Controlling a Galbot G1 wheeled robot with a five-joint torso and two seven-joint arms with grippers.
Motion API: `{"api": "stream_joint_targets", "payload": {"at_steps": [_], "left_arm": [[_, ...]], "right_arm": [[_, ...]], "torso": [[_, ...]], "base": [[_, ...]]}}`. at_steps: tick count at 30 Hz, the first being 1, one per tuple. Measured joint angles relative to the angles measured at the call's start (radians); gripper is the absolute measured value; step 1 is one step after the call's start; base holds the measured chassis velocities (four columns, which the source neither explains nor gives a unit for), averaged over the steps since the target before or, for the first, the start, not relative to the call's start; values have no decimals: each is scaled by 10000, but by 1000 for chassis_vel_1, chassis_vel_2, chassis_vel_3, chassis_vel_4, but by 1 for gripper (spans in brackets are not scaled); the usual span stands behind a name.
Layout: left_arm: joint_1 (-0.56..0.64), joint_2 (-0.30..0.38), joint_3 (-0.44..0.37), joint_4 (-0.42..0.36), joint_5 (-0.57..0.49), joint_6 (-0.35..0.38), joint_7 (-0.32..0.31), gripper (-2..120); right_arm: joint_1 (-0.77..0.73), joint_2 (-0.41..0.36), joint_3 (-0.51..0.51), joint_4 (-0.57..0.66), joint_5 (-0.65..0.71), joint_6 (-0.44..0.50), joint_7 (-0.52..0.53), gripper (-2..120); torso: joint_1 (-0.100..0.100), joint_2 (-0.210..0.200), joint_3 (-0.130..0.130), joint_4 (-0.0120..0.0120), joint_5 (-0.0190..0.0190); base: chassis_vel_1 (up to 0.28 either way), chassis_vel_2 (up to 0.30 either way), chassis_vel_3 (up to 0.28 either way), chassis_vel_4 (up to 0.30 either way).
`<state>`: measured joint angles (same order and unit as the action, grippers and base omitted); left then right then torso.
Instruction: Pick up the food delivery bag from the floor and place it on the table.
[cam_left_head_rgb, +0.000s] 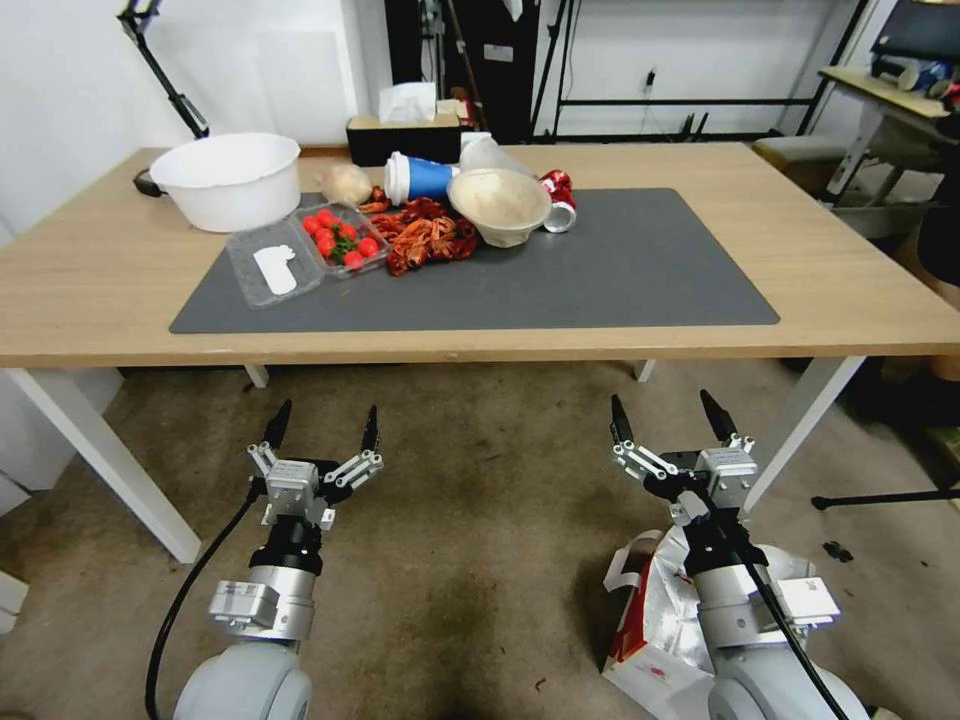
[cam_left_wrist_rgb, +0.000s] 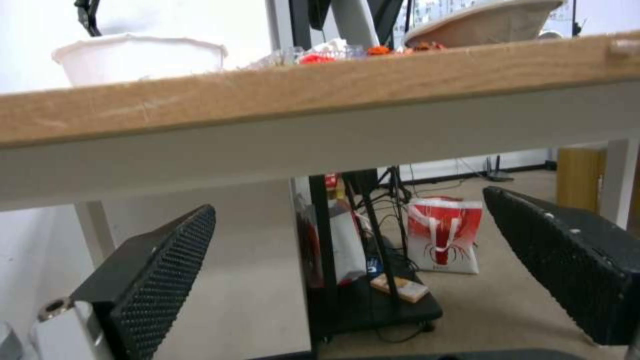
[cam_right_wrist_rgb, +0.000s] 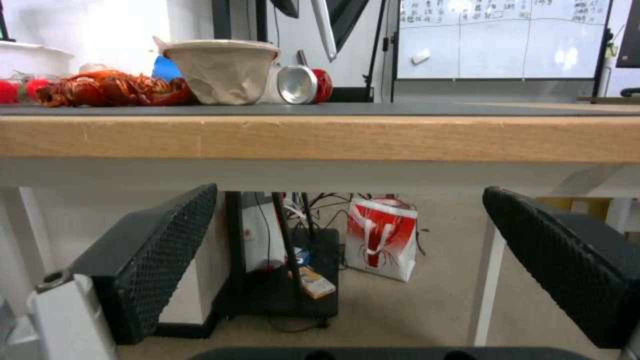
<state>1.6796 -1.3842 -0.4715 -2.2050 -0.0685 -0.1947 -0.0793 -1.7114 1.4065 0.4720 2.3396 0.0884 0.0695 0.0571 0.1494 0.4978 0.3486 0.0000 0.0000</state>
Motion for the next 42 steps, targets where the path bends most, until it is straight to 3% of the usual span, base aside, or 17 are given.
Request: {"api": "stream_joint_targets", "payload": {"at_steps": [42], "left_arm": [[16,-25,29,-67,-16,82,72,100]], "right_arm": [[-50,80,12,1,-21,107,-23,100]], "torso": [[-586,-1720,-1135,0,0]], "base": [[0,0,0,0]]}}
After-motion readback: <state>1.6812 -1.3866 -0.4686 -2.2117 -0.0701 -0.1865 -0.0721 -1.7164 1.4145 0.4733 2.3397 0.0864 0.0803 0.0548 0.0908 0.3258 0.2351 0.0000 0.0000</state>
